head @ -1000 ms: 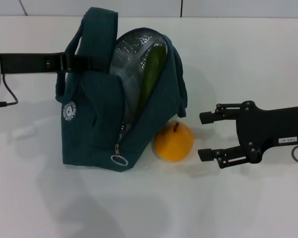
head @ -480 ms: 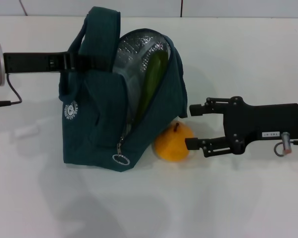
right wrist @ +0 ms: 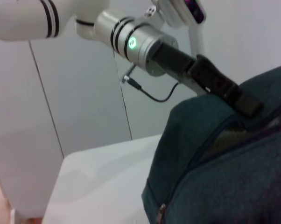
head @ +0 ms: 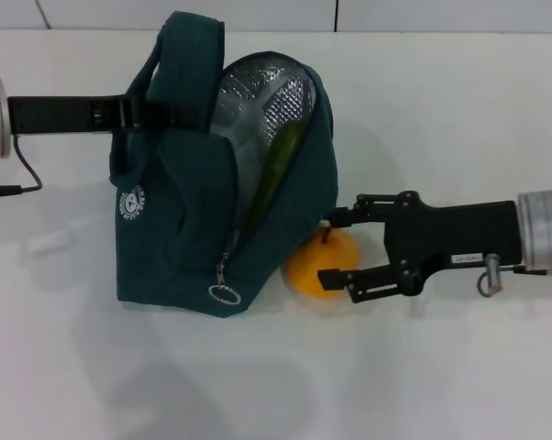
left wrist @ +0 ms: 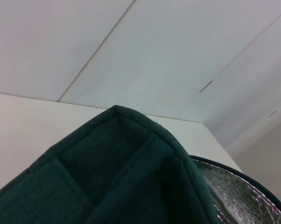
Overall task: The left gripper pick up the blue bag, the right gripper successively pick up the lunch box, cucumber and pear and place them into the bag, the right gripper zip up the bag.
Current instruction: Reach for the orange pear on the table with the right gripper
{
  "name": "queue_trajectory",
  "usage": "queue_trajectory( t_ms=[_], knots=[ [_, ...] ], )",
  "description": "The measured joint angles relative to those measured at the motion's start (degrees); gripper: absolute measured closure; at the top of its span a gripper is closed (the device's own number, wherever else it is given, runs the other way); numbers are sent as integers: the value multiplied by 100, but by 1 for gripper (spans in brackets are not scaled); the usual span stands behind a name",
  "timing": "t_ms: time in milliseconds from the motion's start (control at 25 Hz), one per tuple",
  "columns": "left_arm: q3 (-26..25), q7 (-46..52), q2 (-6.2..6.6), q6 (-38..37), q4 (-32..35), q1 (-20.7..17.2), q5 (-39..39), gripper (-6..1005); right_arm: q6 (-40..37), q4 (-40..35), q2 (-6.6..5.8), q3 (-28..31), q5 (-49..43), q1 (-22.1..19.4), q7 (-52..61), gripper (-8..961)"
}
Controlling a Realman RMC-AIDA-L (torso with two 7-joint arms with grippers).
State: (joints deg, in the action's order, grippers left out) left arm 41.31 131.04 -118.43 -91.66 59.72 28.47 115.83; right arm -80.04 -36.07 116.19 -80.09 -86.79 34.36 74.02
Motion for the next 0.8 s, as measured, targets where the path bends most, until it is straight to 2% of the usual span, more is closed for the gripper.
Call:
queue_trajectory(
  t_ms=[200, 800],
  knots=[
    [0, -4, -3, 0, 2, 2, 0, 962, 240, 5, -1, -317, 194, 0, -97, 181],
    [0, -8, -14, -1, 5, 4, 0, 962, 543, 77, -1, -484, 502, 19, -188, 234]
  ],
)
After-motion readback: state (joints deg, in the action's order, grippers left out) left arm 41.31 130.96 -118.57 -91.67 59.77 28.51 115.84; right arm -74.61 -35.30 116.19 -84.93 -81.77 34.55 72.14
